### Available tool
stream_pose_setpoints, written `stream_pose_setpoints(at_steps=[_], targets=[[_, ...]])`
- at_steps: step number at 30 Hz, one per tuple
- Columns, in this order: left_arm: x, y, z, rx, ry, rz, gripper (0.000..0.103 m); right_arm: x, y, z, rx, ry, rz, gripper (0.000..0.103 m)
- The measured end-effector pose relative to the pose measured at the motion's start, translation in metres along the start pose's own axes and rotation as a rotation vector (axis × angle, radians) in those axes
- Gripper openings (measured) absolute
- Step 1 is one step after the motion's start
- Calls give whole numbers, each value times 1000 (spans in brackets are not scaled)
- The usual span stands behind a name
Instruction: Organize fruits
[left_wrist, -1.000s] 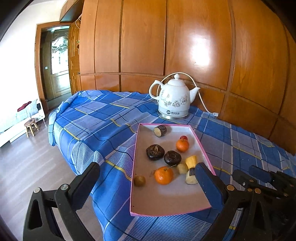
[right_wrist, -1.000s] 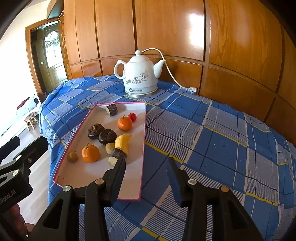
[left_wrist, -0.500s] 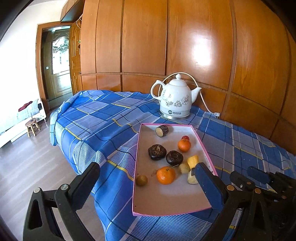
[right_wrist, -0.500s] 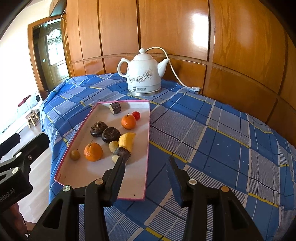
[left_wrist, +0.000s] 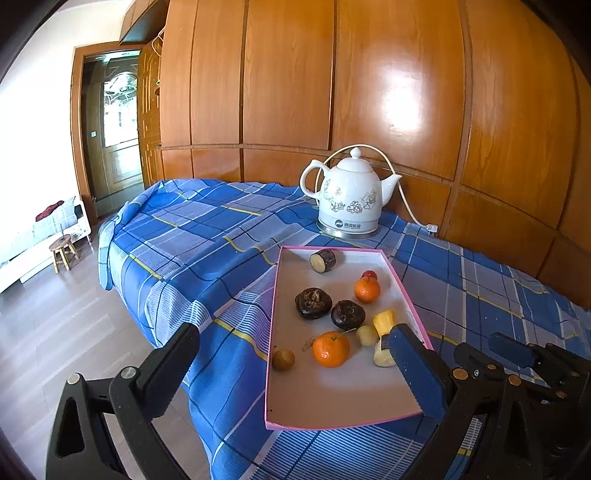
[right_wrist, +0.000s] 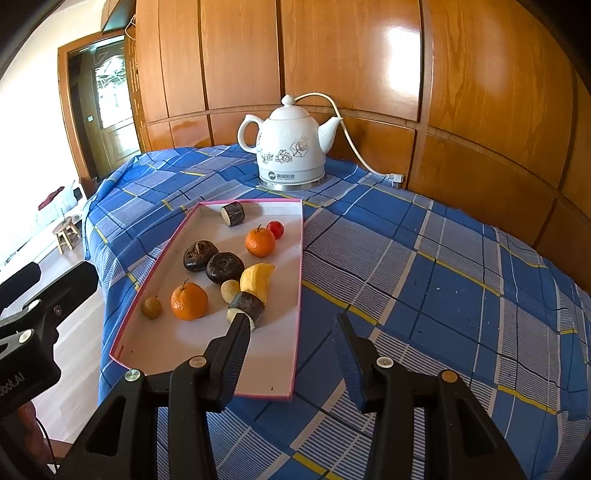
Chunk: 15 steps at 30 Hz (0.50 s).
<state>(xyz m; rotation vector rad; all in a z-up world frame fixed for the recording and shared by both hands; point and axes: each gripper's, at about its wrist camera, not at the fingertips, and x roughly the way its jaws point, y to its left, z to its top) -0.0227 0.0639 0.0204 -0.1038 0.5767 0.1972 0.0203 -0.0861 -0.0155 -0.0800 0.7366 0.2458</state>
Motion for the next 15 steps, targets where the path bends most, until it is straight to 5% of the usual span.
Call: stream_pose_setpoints(at_steps=[15], targets=[[6,5,-2,-21,29,6,103,3,-5,-2,15,5,0,47]])
